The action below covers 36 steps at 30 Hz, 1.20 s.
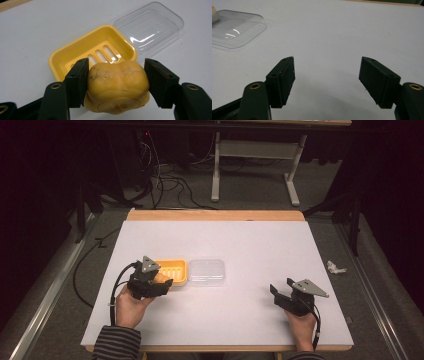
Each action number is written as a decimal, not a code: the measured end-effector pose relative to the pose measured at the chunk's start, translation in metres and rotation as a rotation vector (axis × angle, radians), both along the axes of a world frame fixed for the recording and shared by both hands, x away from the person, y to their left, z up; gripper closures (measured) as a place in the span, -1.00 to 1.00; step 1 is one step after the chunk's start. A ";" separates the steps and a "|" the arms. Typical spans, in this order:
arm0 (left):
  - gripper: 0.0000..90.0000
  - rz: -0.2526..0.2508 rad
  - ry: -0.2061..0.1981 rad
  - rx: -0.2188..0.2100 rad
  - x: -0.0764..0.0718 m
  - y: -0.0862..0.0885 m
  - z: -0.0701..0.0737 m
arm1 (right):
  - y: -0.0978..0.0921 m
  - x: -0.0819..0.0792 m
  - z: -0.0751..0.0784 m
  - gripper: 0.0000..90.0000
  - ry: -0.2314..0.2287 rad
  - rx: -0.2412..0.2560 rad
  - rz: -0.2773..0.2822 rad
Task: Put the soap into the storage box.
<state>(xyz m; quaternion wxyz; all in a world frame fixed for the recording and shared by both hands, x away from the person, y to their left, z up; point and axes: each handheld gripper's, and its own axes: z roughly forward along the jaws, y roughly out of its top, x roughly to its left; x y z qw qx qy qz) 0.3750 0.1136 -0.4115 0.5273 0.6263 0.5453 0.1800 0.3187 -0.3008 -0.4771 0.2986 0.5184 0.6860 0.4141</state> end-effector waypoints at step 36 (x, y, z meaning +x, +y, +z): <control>-0.13 0.018 -0.022 -0.007 0.029 -0.007 0.009 | 0.000 0.000 0.000 -0.34 -0.002 0.008 -0.001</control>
